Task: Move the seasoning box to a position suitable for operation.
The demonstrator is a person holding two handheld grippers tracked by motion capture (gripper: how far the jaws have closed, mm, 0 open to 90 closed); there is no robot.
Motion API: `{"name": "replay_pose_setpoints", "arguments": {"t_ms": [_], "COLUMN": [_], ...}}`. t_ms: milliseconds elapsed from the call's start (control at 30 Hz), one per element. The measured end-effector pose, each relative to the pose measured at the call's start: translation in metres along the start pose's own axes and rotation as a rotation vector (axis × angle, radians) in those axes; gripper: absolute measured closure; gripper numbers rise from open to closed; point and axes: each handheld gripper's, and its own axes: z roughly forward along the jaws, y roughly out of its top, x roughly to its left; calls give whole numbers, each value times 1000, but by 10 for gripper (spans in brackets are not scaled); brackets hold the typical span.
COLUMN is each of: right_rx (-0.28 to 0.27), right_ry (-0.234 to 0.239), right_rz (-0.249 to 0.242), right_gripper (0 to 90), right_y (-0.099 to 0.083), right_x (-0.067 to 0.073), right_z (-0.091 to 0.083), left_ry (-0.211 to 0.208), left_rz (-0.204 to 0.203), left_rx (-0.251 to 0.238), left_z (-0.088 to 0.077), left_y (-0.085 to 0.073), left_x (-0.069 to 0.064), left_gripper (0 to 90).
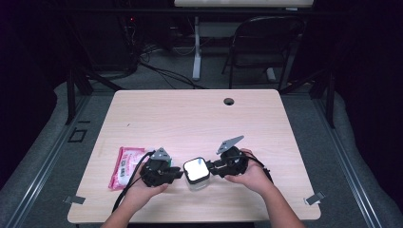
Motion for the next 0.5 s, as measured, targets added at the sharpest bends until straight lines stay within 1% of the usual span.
{"name": "replay_pose_setpoints", "arguments": {"t_ms": [67,133,233,367,400,433,500], "right_rx": [3,8,20,18,17,5,16], "right_ry": [4,-5,-3,-10,-12,-10,-19], "right_rz": [0,-1,-5,3,2,14,10], "right_gripper": [644,671,687,702,705,707,710], "right_y": [0,0,-1,-3,-4,-6,-6], "right_x": [0,1,1,3,3,4,5], "right_z": [0,0,-1,-3,-3,-3,-5], "left_ry": [4,6,10,10,22,22,22], "left_rz": [2,-3,-6,-14,-20,-22,-24], "left_rx": [0,-1,-4,-10,-15,-18,-25], "left_z": [0,0,0,2,3,3,4], "left_y": [0,0,0,1,2,2,3], "left_x": [0,1,2,4,5,5,7], "left_gripper": [745,746,748,751,752,752,750]}}
